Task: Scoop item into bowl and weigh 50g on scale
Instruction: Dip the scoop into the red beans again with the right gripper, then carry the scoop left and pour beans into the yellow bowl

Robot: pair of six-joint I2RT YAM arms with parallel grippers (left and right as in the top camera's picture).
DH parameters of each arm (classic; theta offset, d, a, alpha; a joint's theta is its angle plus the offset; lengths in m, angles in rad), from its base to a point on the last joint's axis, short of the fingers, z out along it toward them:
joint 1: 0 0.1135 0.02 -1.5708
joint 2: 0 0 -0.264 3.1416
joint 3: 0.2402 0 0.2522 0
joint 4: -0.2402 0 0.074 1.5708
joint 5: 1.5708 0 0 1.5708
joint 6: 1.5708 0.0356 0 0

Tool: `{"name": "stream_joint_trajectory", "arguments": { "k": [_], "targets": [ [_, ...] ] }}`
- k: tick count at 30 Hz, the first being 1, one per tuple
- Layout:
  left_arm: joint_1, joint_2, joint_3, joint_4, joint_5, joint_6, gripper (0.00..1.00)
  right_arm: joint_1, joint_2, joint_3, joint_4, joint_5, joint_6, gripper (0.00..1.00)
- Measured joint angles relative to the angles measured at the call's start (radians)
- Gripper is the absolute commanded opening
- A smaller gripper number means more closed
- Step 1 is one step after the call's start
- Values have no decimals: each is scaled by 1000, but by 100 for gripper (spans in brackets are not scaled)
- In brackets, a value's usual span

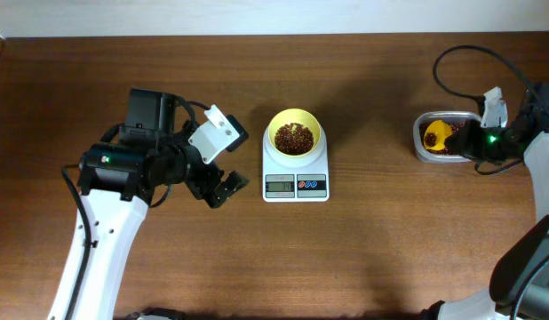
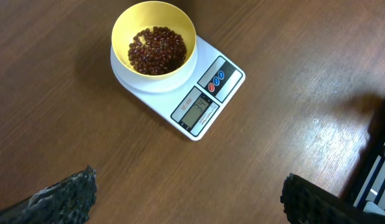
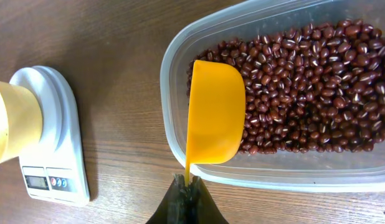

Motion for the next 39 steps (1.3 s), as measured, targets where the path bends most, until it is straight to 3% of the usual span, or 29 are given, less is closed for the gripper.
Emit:
{"name": "stream_joint_trajectory", "arguments": {
  "k": [20,29,34,39],
  "targets": [
    [0,0,0,0,0,0,99,-14,0,0,6,42,-91,4],
    [0,0,0,0,0,0,99,-249,0,0,13,-317,-106,4],
    [0,0,0,0,0,0,99,-165,0,0,13,-508,-106,4],
    [0,0,0,0,0,0,99,81,0,0,64,-564,-111,4]
  ]
}}
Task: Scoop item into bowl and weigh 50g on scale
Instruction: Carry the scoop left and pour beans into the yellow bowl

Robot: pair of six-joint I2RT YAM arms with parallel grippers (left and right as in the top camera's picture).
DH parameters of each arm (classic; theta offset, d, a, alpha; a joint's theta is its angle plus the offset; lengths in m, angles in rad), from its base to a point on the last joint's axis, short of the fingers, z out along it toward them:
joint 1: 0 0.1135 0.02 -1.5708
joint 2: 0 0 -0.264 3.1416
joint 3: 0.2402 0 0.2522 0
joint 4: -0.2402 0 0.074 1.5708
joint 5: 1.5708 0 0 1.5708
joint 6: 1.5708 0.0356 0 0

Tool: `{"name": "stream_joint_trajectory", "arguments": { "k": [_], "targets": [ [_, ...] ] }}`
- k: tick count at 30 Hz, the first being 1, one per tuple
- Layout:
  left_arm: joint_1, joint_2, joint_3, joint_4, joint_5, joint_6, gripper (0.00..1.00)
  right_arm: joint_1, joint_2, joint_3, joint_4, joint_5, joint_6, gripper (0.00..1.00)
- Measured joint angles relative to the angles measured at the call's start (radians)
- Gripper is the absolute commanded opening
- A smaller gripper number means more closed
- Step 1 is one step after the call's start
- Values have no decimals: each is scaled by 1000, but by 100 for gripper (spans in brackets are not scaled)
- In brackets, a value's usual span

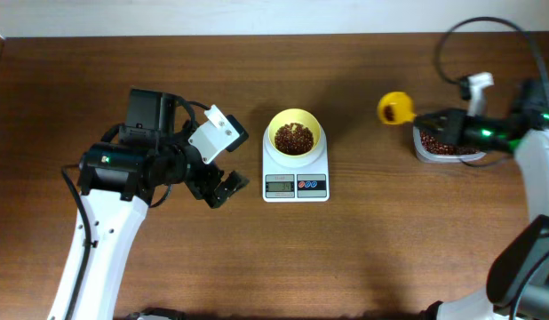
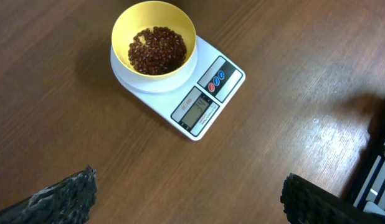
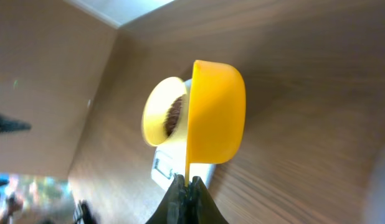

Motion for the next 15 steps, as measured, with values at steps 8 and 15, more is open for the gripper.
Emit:
{"name": "stream_joint_trajectory", "arguments": {
  "k": [8,15],
  "targets": [
    [0,0,0,0,0,0,99,359,0,-1,190,98,-2,4],
    [0,0,0,0,0,0,99,528,0,-1,261,378,-3,4]
  ]
}}
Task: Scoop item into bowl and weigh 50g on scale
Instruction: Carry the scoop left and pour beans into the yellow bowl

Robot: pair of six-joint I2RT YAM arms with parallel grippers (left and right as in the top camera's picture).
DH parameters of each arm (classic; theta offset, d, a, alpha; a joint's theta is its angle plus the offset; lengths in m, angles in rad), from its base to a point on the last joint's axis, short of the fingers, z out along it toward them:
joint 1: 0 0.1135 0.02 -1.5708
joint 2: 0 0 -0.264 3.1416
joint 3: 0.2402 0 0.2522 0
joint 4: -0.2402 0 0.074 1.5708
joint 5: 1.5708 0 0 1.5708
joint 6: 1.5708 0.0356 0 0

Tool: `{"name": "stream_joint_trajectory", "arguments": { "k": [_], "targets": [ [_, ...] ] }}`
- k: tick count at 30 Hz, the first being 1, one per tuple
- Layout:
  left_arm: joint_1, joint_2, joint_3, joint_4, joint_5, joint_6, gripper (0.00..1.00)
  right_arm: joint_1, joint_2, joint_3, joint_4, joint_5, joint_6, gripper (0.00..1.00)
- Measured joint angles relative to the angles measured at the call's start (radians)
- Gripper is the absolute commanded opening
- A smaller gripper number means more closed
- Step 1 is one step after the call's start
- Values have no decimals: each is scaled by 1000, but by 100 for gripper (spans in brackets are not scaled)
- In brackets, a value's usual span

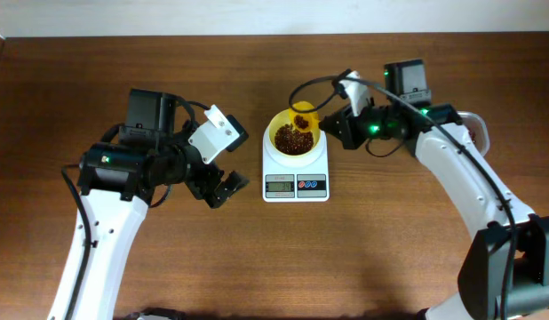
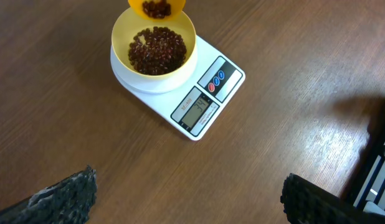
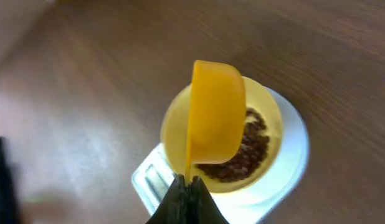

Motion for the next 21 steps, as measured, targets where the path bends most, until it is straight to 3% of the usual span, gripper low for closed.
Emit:
{"name": "stream_joint_trajectory", "arguments": {
  "k": [7,21],
  "targets": [
    [0,0,0,0,0,0,99,106,0,-1,55,271,-3,4],
    [0,0,0,0,0,0,99,239,-12,-1,55,554,-32,4]
  ]
}}
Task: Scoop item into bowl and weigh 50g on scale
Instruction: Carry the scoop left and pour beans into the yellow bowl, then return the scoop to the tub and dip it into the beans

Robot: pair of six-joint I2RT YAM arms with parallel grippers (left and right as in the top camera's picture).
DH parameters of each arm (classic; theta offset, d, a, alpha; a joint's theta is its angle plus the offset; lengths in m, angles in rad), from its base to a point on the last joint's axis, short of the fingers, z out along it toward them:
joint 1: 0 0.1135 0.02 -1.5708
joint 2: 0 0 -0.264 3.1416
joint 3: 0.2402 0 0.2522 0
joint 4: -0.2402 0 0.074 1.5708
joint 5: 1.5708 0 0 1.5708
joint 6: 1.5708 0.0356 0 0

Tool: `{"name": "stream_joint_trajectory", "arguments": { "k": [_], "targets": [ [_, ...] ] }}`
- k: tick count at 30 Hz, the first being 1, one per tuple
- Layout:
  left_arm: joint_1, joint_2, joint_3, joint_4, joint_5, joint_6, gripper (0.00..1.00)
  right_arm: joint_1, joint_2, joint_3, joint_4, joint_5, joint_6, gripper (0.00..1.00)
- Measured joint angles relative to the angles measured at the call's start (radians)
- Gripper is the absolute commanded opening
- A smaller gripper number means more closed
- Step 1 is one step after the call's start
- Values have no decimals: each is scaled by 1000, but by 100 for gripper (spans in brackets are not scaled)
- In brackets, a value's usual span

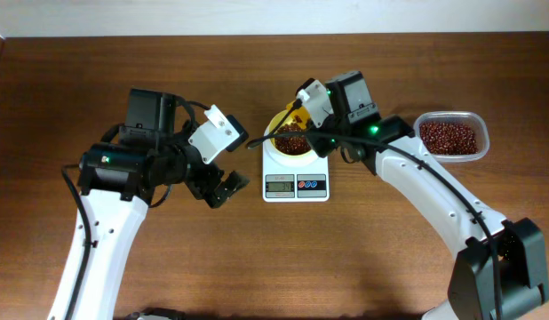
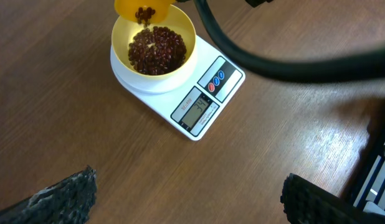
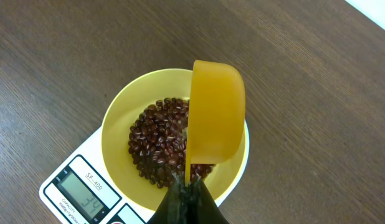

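Observation:
A yellow bowl [image 3: 127, 137] of red beans [image 3: 156, 143] stands on the white scale [image 1: 295, 178]. My right gripper [image 3: 187, 186] is shut on the handle of an orange scoop [image 3: 216, 115], which is tilted over the bowl; in the left wrist view the scoop [image 2: 144, 7] spills beans into the bowl [image 2: 154, 46]. The scale display [image 3: 86, 190] is lit. My left gripper [image 2: 186, 202] hangs open over bare table, left of the scale, with nothing between its fingers.
A clear plastic tub of red beans [image 1: 449, 137] sits at the right of the table. The right arm's black cable [image 2: 267, 59] crosses the left wrist view above the scale. The left arm stands left of the scale.
The right arm has moved further left over the bowl and the scoop is now tipped, with beans falling from it into the bowl. My left gripper has not moved.
My right gripper first held the scoop down in the bean tub at the right. Then it held the scoop with beans between tub and scale, then over the bowl's far rim. Now the scoop tips beans into the bowl. The left arm stayed still throughout.

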Motion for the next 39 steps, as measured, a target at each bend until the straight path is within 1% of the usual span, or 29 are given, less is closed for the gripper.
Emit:
{"name": "stream_joint_trajectory", "arguments": {
  "k": [6,15,18,22,24,25,28,29,32,39],
  "targets": [
    [0,0,0,0,0,0,99,6,-32,0,0,31,-14,4],
    [0,0,0,0,0,0,99,29,-34,0,-18,80,-24,4],
    [0,0,0,0,0,0,99,8,-43,0,-19,90,-24,4],
    [0,0,0,0,0,0,99,-148,-172,9,-55,151,-24,4],
    [0,0,0,0,0,0,99,-273,-221,21,-124,196,-24,4],
    [0,0,0,0,0,0,99,-343,-224,22,-162,221,-23,4],
    [0,0,0,0,0,0,99,-478,-204,22,-227,229,23,4],
    [0,0,0,0,0,0,99,-563,-180,22,-241,241,63,4],
    [0,0,0,0,0,0,99,-623,-135,21,-262,227,105,4],
    [0,0,0,0,0,0,99,-629,-8,21,-259,206,121,4]
  ]
}}
